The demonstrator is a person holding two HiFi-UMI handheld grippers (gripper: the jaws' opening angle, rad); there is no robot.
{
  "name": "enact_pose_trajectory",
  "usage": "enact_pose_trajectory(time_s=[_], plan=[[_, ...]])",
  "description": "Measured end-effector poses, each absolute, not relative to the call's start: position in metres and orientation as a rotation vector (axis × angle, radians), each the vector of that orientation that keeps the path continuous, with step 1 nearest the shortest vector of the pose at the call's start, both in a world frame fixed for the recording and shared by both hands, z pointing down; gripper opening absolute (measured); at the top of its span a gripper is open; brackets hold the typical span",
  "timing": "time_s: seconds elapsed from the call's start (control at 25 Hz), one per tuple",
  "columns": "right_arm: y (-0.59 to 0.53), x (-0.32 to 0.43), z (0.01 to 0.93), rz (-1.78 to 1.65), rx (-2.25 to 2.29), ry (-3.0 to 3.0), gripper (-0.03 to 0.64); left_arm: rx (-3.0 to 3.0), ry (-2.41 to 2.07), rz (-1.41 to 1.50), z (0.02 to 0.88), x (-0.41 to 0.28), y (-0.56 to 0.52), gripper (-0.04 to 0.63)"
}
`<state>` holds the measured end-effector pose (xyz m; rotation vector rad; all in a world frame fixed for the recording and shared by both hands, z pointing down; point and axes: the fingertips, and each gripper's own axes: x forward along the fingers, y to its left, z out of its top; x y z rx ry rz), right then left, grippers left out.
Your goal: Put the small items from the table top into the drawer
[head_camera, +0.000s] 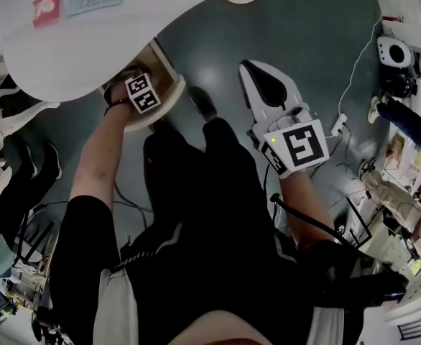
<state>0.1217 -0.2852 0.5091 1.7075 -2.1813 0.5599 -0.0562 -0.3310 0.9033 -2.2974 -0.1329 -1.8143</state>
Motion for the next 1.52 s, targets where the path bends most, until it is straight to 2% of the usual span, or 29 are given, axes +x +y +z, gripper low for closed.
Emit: enact_pose_trajectory(time_s=[0.2,0.32,0.52,1.2,1.52], plan=[[-0.284,0.121,0.503,0.529,1.697,-2.200,0.003,-2.265,-0.162,-1.799,0.902,-0.055,-0.327,0.034],[-0.282,0.123,0.503,0.537,1.705,-2.201,0.003,-2.261,-0.161,-1.803,0.903,-0.055,-0.325,0.083],[-0.277,0.123,0.497,0.526,1.705,-2.210,0.003,-2.267,-0.158,-1.809,0.898,-0.056,-0.324,0.092],[-0.274,0.109,0.457,0.468,1.668,-2.335,0.003,-2.336,-0.047,-1.718,0.817,-0.064,-0.319,0.092],[-0.268,0.097,0.443,0.443,1.620,-2.406,0.003,-2.408,0.113,-1.552,0.752,-0.054,-0.309,0.089]])
